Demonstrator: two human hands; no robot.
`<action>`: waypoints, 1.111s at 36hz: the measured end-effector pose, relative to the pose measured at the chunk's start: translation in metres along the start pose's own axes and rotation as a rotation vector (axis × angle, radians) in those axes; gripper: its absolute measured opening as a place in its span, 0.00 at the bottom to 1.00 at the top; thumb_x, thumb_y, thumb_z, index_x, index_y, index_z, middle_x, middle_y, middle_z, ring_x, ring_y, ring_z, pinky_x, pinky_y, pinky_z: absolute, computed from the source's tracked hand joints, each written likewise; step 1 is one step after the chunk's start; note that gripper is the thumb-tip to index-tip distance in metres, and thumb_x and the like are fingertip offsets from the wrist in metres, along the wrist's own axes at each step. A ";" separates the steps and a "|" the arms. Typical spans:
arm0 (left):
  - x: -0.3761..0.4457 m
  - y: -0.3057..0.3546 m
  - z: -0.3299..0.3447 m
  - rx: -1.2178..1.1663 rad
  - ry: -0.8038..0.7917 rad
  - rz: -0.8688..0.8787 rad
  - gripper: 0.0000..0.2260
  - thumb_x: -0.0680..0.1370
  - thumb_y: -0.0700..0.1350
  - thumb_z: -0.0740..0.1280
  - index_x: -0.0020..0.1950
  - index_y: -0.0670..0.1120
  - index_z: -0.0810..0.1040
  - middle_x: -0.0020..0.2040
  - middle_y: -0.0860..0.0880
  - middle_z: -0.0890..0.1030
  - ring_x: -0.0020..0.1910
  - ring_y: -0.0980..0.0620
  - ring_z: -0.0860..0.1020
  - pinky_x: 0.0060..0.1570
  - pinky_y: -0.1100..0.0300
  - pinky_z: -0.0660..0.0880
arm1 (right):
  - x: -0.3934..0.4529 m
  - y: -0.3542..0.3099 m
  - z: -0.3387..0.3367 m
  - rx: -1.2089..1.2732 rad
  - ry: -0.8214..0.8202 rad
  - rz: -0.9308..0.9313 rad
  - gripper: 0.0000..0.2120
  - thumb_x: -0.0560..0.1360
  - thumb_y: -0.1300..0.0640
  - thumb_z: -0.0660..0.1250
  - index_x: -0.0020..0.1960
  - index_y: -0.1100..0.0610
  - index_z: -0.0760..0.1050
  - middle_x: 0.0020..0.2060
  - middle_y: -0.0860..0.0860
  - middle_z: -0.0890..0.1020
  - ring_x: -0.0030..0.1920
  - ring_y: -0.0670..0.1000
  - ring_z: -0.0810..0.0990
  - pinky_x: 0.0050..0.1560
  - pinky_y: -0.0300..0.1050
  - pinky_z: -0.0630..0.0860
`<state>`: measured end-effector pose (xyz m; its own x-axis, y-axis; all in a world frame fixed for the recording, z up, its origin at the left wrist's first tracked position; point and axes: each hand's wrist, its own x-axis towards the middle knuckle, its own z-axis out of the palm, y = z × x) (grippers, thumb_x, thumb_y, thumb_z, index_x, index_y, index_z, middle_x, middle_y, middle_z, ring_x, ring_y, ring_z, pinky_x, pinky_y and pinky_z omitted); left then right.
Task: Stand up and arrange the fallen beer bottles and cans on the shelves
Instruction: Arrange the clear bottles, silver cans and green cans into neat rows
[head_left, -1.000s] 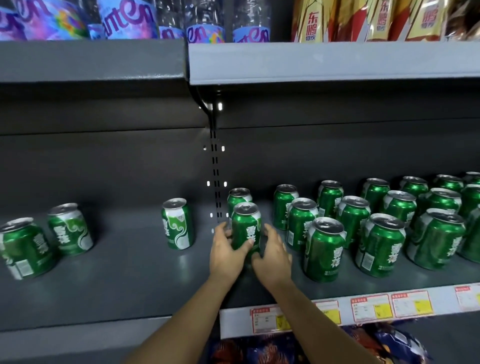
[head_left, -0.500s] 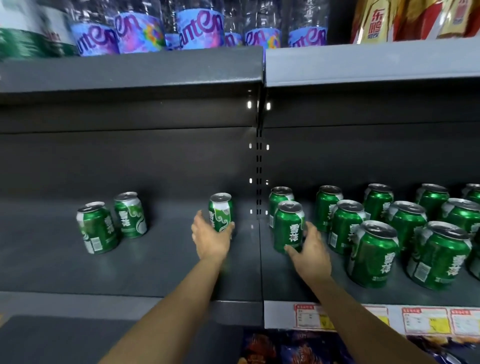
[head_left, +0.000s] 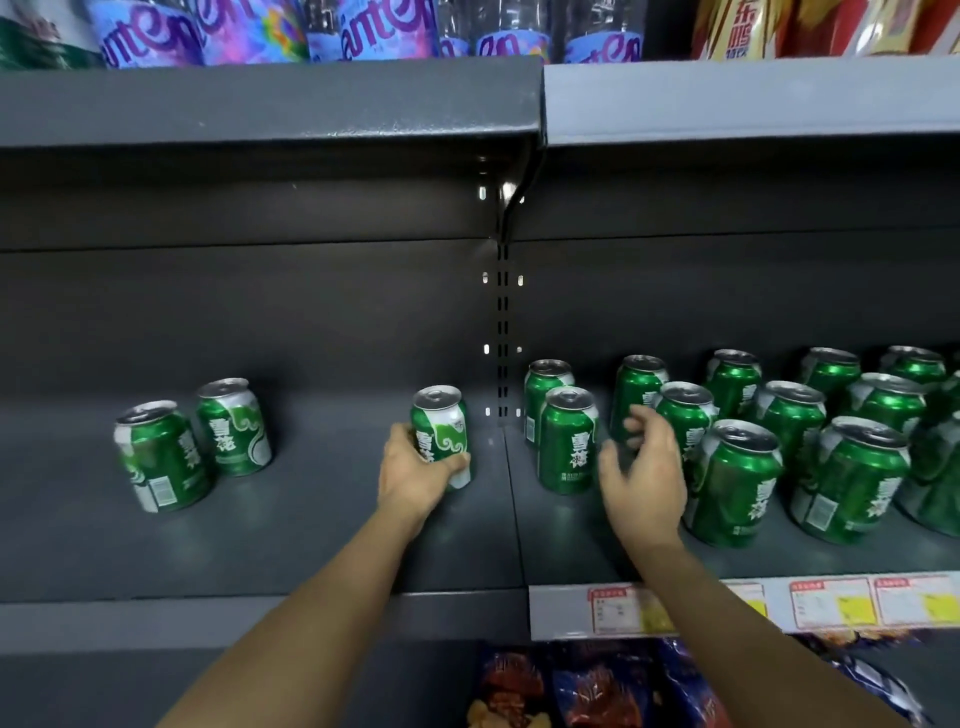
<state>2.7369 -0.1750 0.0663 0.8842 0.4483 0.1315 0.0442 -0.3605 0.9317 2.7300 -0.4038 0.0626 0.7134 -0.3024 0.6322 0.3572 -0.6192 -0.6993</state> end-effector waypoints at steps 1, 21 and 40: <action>-0.009 0.003 0.001 -0.004 -0.012 0.009 0.24 0.65 0.47 0.80 0.53 0.50 0.69 0.52 0.50 0.79 0.49 0.51 0.79 0.48 0.55 0.75 | -0.001 -0.003 -0.005 0.017 0.035 -0.054 0.21 0.73 0.63 0.68 0.65 0.60 0.70 0.53 0.50 0.76 0.54 0.54 0.76 0.53 0.54 0.74; -0.124 0.056 0.084 0.187 -0.049 0.128 0.31 0.63 0.53 0.80 0.56 0.47 0.66 0.54 0.49 0.74 0.51 0.47 0.77 0.48 0.47 0.78 | -0.040 -0.001 -0.045 -0.183 -0.527 -0.007 0.28 0.71 0.56 0.67 0.68 0.54 0.61 0.61 0.52 0.75 0.63 0.56 0.74 0.55 0.49 0.70; -0.119 0.039 0.084 -0.031 -0.259 0.126 0.28 0.71 0.37 0.74 0.68 0.48 0.68 0.55 0.50 0.80 0.55 0.50 0.79 0.60 0.50 0.75 | -0.035 0.001 -0.054 -0.157 -0.600 -0.008 0.31 0.76 0.55 0.67 0.74 0.50 0.56 0.68 0.48 0.72 0.65 0.54 0.73 0.61 0.49 0.68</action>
<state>2.6726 -0.3113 0.0580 0.9713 0.1762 0.1600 -0.0844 -0.3735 0.9238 2.6726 -0.4323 0.0578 0.9420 0.1347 0.3074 0.3035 -0.7328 -0.6090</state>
